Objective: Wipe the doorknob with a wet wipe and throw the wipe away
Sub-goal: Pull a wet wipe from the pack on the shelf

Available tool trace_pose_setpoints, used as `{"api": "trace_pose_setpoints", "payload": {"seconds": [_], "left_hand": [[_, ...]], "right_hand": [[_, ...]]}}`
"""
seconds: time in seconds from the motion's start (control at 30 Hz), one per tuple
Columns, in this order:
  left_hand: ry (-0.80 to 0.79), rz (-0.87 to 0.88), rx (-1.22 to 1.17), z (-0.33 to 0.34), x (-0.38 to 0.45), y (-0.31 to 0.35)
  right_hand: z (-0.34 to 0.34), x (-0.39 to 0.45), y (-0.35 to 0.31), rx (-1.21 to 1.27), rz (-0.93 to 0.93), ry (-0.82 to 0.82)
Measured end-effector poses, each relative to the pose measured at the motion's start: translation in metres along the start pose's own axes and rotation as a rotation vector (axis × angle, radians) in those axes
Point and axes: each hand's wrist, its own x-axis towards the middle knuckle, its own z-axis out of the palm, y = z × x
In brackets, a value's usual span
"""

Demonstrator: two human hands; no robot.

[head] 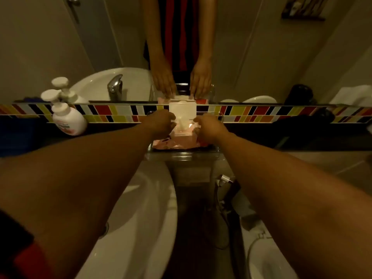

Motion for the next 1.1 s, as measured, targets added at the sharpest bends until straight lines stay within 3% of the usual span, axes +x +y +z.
{"api": "trace_pose_setpoints", "payload": {"seconds": [0.3, 0.5, 0.73, 0.93, 1.1], "left_hand": [[0.019, -0.154, -0.443, 0.03, 0.024, -0.006], [0.053, -0.196, -0.537, 0.039, 0.032, -0.002], [0.117, -0.251, -0.664, 0.039, 0.033, -0.001], [0.112, -0.263, -0.753, 0.027, 0.027, -0.004], [0.122, -0.316, -0.802, 0.019, 0.023, -0.01]], "right_hand": [[0.031, 0.028, -0.001, 0.248, 0.047, 0.116], [0.039, 0.032, 0.006, 0.294, -0.01, 0.172], [0.035, 0.036, 0.012, 0.453, 0.088, 0.158], [0.033, 0.037, 0.005, 0.256, -0.038, 0.087], [0.032, 0.037, 0.002, 0.373, 0.015, 0.101]]}}
